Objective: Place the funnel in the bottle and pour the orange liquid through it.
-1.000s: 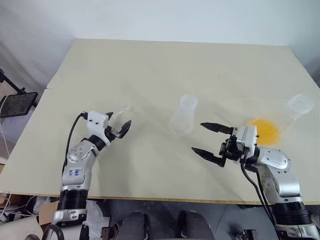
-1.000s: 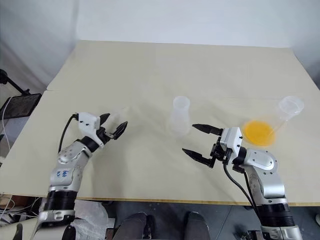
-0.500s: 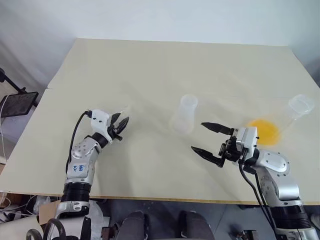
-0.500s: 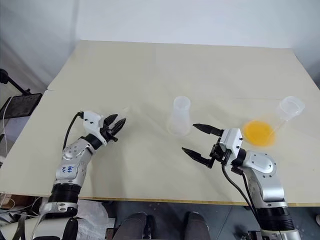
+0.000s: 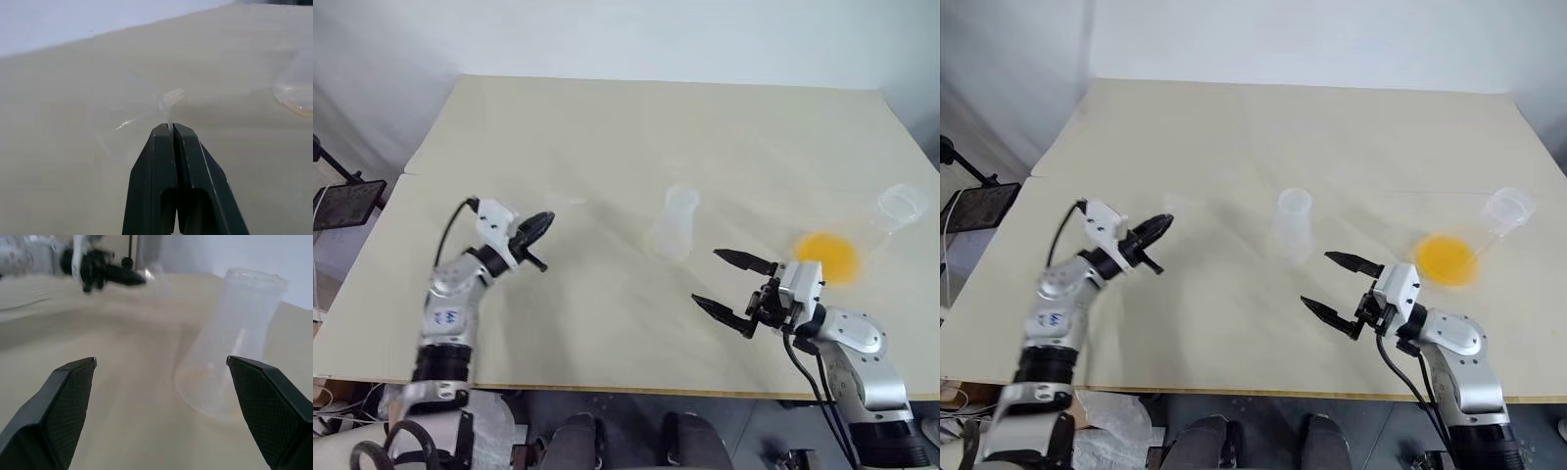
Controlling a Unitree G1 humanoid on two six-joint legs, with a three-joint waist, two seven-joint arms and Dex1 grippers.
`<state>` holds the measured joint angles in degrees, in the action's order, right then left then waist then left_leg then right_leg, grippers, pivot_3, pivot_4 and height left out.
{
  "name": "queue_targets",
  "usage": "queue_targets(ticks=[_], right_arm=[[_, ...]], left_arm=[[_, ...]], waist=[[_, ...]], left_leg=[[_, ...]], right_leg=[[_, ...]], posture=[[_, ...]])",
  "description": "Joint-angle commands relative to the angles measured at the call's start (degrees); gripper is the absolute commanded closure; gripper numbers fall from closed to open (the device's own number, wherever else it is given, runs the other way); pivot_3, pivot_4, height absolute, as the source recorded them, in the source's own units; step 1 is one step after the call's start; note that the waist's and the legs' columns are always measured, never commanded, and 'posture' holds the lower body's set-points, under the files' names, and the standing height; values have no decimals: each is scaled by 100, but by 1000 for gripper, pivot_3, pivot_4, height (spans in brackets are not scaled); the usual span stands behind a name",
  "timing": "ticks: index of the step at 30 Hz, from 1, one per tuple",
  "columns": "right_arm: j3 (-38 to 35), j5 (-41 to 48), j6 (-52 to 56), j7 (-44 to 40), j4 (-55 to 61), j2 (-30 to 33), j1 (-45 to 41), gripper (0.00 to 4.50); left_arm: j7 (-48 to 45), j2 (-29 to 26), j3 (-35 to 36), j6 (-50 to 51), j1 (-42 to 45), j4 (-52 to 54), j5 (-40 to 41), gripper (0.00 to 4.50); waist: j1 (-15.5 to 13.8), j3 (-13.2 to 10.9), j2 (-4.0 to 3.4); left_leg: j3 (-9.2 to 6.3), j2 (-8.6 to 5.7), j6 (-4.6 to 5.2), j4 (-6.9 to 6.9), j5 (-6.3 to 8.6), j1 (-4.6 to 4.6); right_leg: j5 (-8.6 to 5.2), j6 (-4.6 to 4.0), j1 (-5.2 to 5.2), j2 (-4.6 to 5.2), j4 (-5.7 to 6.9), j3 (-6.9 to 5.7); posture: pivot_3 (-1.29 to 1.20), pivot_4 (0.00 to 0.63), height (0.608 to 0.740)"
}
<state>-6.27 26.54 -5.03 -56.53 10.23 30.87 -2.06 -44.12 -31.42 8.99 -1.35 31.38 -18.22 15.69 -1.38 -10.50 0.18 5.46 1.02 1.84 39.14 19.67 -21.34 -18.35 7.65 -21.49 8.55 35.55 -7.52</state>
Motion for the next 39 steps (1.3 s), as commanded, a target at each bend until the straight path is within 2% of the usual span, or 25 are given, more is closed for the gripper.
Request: queue_targets(ticks=[1, 4, 8, 11, 14, 21, 25, 32, 39], right_arm=[[-328, 63, -108, 183, 397, 45, 257, 0], [-570, 65, -107, 374, 589, 42, 580, 0], [-1003, 321, 8, 667, 879, -48, 1088, 0], [-1195, 355, -47, 890, 1026, -179, 1446, 0], [-1148, 242, -128, 992, 1135, -274, 1617, 0], [-1038, 121, -210, 1235, 1313, -467, 1766, 0], [-946, 55, -231, 1334, 1379, -557, 1792, 0], [-856, -14, -260, 1427, 1446, -668, 1856, 0], [-794, -26, -254, 1436, 1376, -654, 1749, 0]], left_arm=[[-1087, -454, -246, -316, 570, 390, 137, 4469], [-1922, -746, -606, -514, 1357, 236, 18, 4469], [-2656, -762, -1243, -965, 2707, -546, -497, 4469], [-2627, -519, -1706, -1378, 3653, -1440, -1128, 4469], [-2662, -286, -1997, -1814, 4147, -2086, -1499, 4469], [-2622, 374, -2235, -2506, 4719, -2962, -1817, 4469], [-2595, 541, -2202, -2637, 4923, -3250, -1861, 4469], [-2195, 414, -2203, -2763, 5249, -3664, -2208, 4469], [-2988, 435, -1985, -2647, 5423, -3463, -1758, 4469]], waist=[[-6, 0, 0], [-31, 0, 0], [-12, 0, 1], [-14, -1, 1], [20, -1, 1], [6, -5, 7], [-8, -7, 11], [1, -8, 12], [-3, -8, 12]], left_leg=[[0, 0, 0, 0, 0, -1], [-3, -9, 0, 0, 0, -1], [-1, -29, 1, 1, 0, -9], [10, -26, -1, 0, 0, -9], [23, -25, 0, -3, 0, -8], [15, -19, 0, -4, -1, -8], [11, -25, 3, 2, -1, -15], [7, -23, 4, 2, -2, -15], [5, -23, 4, 2, -2, -15]], right_leg=[[0, 0, 1, 1, -2, 0], [0, 0, 2, 1, -2, 1], [0, 2, 0, -3, -6, -2], [0, 2, 0, -13, -8, -5], [-1, 3, 0, -14, -10, -1], [-1, 4, -10, -18, -7, 8], [-1, 5, -10, -12, -10, 8], [-1, 5, -10, -13, -8, 2], [-1, 5, -10, -13, -6, 2]], posture=[[0, 150, 740], [0, 150, 740], [0, 150, 740], [0, 150, 740], [0, 150, 740], [0, 150, 740], [0, 150, 740], [0, 150, 740], [0, 150, 740]])
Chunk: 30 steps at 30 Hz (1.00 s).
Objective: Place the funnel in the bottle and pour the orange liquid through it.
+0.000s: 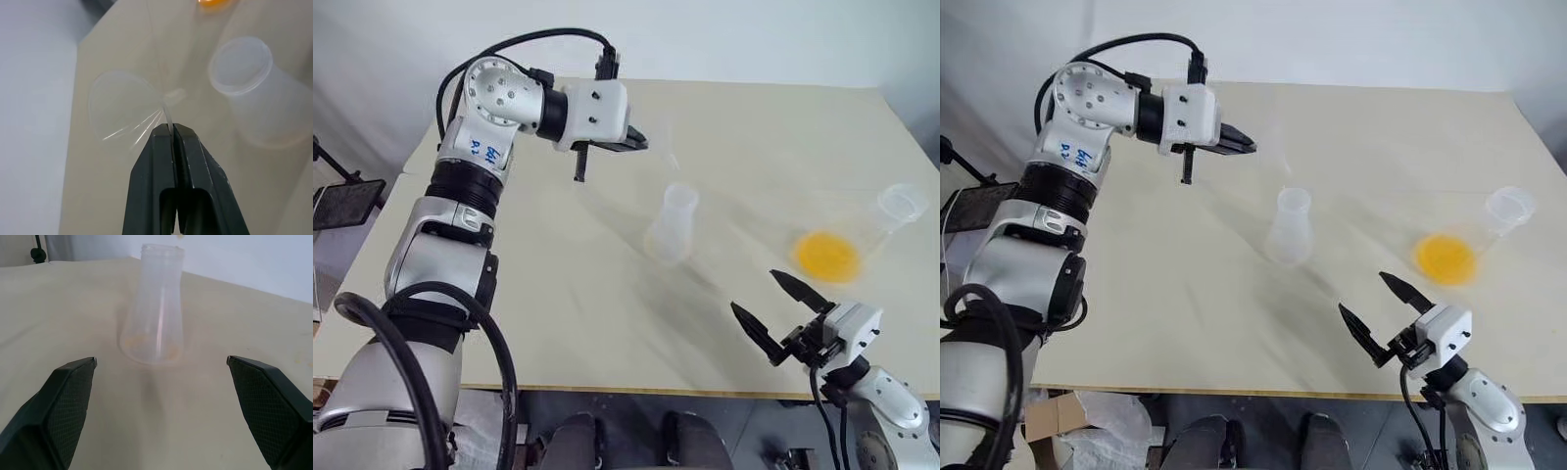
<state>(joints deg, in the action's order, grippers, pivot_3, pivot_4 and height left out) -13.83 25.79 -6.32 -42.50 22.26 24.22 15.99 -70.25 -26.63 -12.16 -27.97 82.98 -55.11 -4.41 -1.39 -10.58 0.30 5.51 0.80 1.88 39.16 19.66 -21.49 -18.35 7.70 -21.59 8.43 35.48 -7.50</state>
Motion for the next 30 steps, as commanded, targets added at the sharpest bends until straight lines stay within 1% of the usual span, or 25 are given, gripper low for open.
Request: queue_targets(ticks=[1, 5, 7, 14, 18, 24, 27, 29, 30], right_arm=[[-37, 54, -119, 24, 162, 17, -75, 0], [-34, 61, -108, -8, 115, 32, -148, 0], [-26, 67, -100, -4, 102, 25, -201, 0], [11, 113, -68, 80, 138, -63, -368, 0], [14, 115, -27, 149, 188, -91, -429, 0], [55, 91, -45, 199, 192, -128, -444, 0], [84, 80, -56, 222, 177, -150, -467, 0], [95, 77, -61, 237, 174, -150, -477, 0], [93, 82, -65, 246, 165, -152, -487, 0]], left_arm=[[-519, -42, 137, 74, 275, 269, 304, 4469], [-932, 3, 91, 257, 159, 515, 418, 4469], [-980, 76, 71, 300, 54, 633, 431, 4469], [-588, 298, -136, 111, -59, 568, 28, 4469], [-430, 322, -320, -129, -2, 443, -254, 4469], [-685, 478, -312, 133, -8, 477, -94, 4469], [-795, 657, -64, 623, -40, 605, 302, 3921], [-726, 687, 48, 796, -72, 659, 405, 3391], [-727, 671, 85, 866, -110, 689, 447, 3029]], waist=[[-3, 0, 0], [1, 0, 0], [0, 0, 0], [3, 0, 0], [3, 0, 0], [-3, 0, 0], [-5, 0, 0], [4, 0, 0], [5, 0, 0]], left_leg=[[0, 0, 0, 1, 0, 0], [-1, 0, 0, 1, 0, 0], [0, -1, 0, 1, 0, -1], [-1, 0, 1, 2, -1, 0], [0, -1, 1, 2, -1, 0], [-1, -2, 1, 3, -1, -1], [-2, -1, 1, 3, -1, -2], [-2, -1, 2, 4, -1, -2], [-2, -1, 2, 4, -1, -2]], right_leg=[[0, 0, 0, 0, 1, 0], [0, 0, 0, 0, 1, -1], [0, 0, 0, 0, 1, -1], [0, 0, 0, 0, 2, -1], [0, 0, 0, 0, 2, 0], [0, 0, 0, 0, 2, 0], [0, 0, 0, 0, 3, -1], [0, 0, 0, 0, 3, 0], [0, 0, 0, 0, 3, 0]], posture=[[0, 150, 740], [0, 150, 740], [0, 150, 740], [0, 150, 740], [0, 150, 740], [0, 150, 740], [0, 150, 740], [0, 150, 740], [0, 150, 740]])
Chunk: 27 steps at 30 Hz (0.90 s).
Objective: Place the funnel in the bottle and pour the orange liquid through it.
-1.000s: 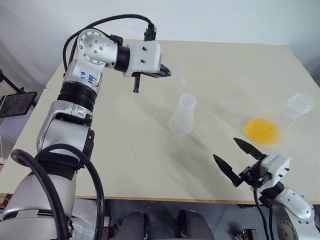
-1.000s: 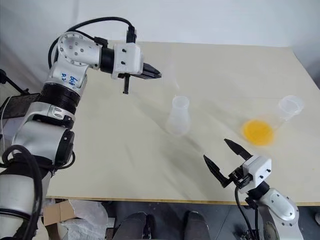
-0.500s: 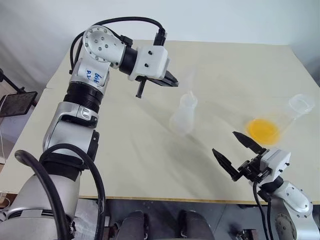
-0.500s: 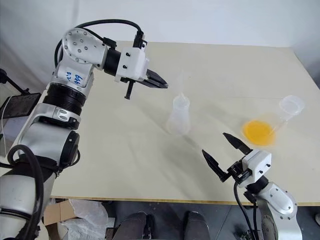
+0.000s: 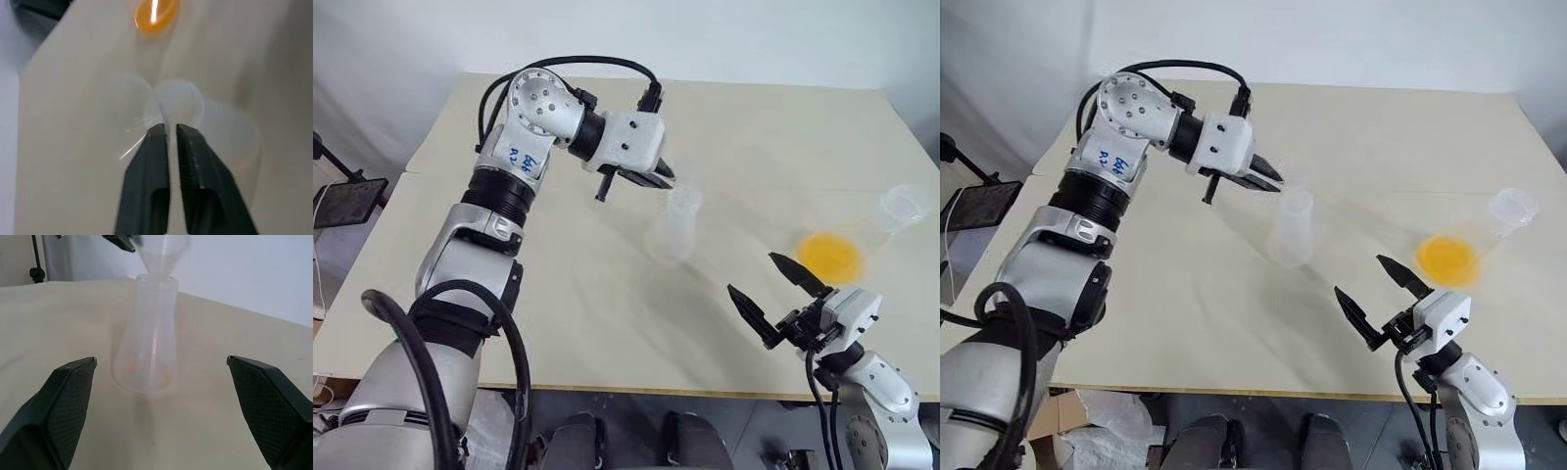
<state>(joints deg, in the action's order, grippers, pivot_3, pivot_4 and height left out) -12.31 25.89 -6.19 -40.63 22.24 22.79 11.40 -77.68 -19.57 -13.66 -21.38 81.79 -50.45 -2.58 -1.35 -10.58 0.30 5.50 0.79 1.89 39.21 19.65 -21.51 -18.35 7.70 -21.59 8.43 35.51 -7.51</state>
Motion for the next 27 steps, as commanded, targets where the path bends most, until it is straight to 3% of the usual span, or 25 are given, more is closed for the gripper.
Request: queue_targets(ticks=[1, 10, 17, 21, 27], right_arm=[[-61, 77, -83, 67, 159, -8, -34, 0], [-329, 148, -162, 297, 113, -79, 10, 0], [-1261, 537, -218, 636, -71, -163, 339, 0], [-2064, 729, -357, 855, -577, -162, 513, 0], [-2514, 869, -308, 1109, -1069, -125, 346, 0]], left_arm=[[7, -47, 258, 262, -20, 251, 293, 2720], [-10, -702, 883, 1214, -1147, 1174, 950, 46], [577, -1455, 2038, 1232, -2746, 2122, 1735, 46], [846, -1802, 2506, 1860, -4103, 3078, 2113, 46], [1386, -1768, 2881, 2840, -5725, 4688, 2803, 46]], waist=[[2, 0, 0], [22, 1, -2], [22, 2, -3], [4, 5, -7], [22, 6, -9]], left_leg=[[-1, 1, 0, 0, 0, 0], [-1, 4, -1, 2, -1, 6], [-8, 14, -1, 3, -1, 8], [-11, 16, 2, 7, 0, 13], [-9, 21, 2, 0, 0, 22]], right_leg=[[0, 0, 0, 0, 1, -1], [0, -1, 0, -1, 12, 3], [0, -1, 0, 3, 16, 5], [0, 0, 8, 14, 20, 13], [0, -1, 12, 14, 22, 26]], posture=[[0, 150, 740], [0, 150, 740], [0, 150, 740], [0, 150, 740], [0, 150, 740]])
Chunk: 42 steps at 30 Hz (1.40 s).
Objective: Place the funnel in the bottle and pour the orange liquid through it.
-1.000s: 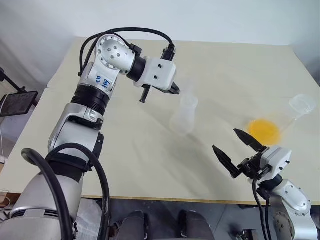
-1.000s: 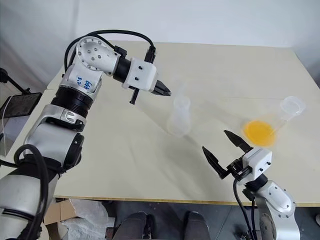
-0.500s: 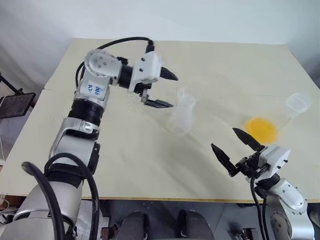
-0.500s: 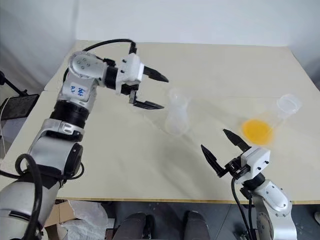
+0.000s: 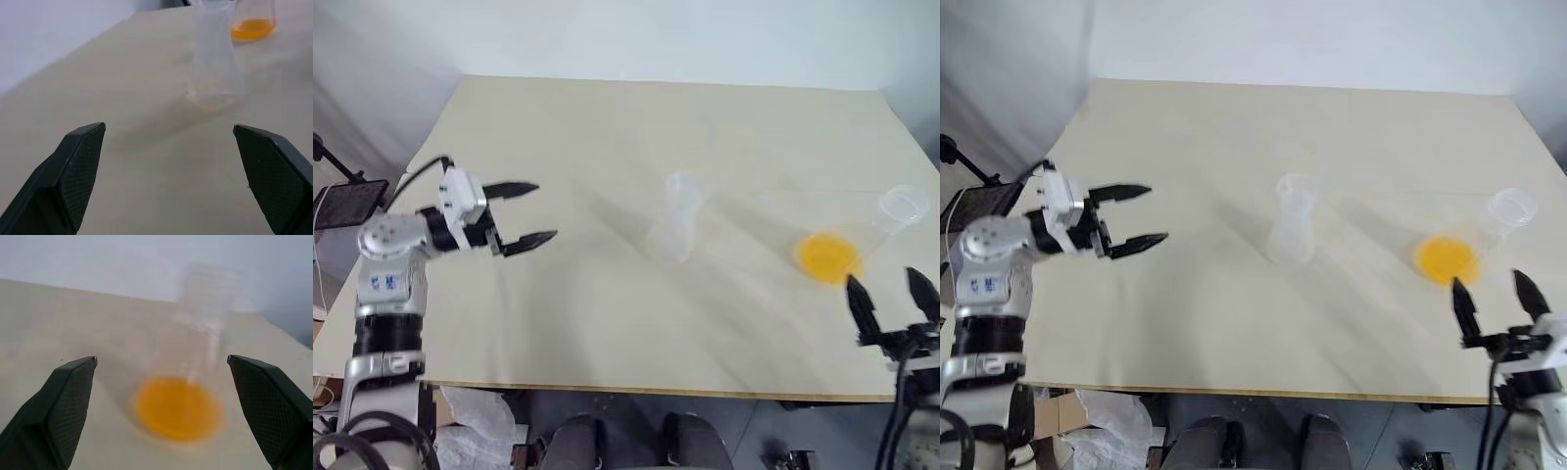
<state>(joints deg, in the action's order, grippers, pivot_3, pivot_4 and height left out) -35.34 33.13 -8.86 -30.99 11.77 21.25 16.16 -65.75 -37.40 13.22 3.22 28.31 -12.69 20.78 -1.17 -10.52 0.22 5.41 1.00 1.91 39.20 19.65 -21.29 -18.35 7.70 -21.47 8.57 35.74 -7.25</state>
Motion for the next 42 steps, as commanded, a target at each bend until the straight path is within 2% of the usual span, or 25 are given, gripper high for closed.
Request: queue_targets(ticks=[1, 3, 8, 18, 23, 36, 42], right_arm=[[-191, 143, 24, 183, -65, 57, -197, 0], [-121, 67, 325, 378, -141, 160, -353, 0], [72, 17, 968, 656, -261, 453, -972, 0], [561, -282, 1643, 716, -1430, 1119, -2752, 0], [700, -455, 1750, 809, -1886, 1174, -3326, 0], [747, -915, 1684, 1053, -2886, 1154, -4106, 0], [695, -858, 1495, 989, -2985, 1053, -4240, 1314]], left_arm=[[229, 17, 199, 630, -652, 1170, 612, 46], [274, -6, 158, 825, -1099, 1557, 718, 46], [643, 144, 149, 1233, -1500, 2210, 1034, 46], [1056, 445, -2, 1468, -1714, 2773, 1297, 46], [1141, 495, -90, 1520, -1842, 3017, 1355, 46], [1301, 570, -212, 1487, -1805, 3223, 1409, 46], [1327, 598, -251, 1439, -1772, 3222, 1401, 0]], waist=[[24, 2, -3], [57, 8, -16], [121, 9, -18], [130, 12, -25], [126, 12, -25], [132, 11, -26], [137, 10, -28]], left_leg=[[2, 0, 0, 0, 0, 2], [6, 3, -1, -2, 0, 8], [4, 6, -3, -5, -1, 8], [13, 2, -3, -5, -2, 8], [14, 3, -3, -5, -2, 6], [16, 3, -3, -5, -2, 3], [18, 4, -4, -5, -2, 2]], right_leg=[[0, 0, 1, 0, 0, 4], [0, 0, 0, -1, 2, 15], [-2, -4, -3, -3, 6, 16], [-2, -5, -6, -2, 5, 25], [-2, -5, -6, -3, 2, 23], [-2, -5, -7, -4, -1, 21], [-2, -5, -7, -4, -4, 22]], posture=[[0, 150, 740], [0, 150, 740], [0, 150, 740], [0, 150, 740], [0, 150, 740], [0, 150, 740], [0, 150, 740]])
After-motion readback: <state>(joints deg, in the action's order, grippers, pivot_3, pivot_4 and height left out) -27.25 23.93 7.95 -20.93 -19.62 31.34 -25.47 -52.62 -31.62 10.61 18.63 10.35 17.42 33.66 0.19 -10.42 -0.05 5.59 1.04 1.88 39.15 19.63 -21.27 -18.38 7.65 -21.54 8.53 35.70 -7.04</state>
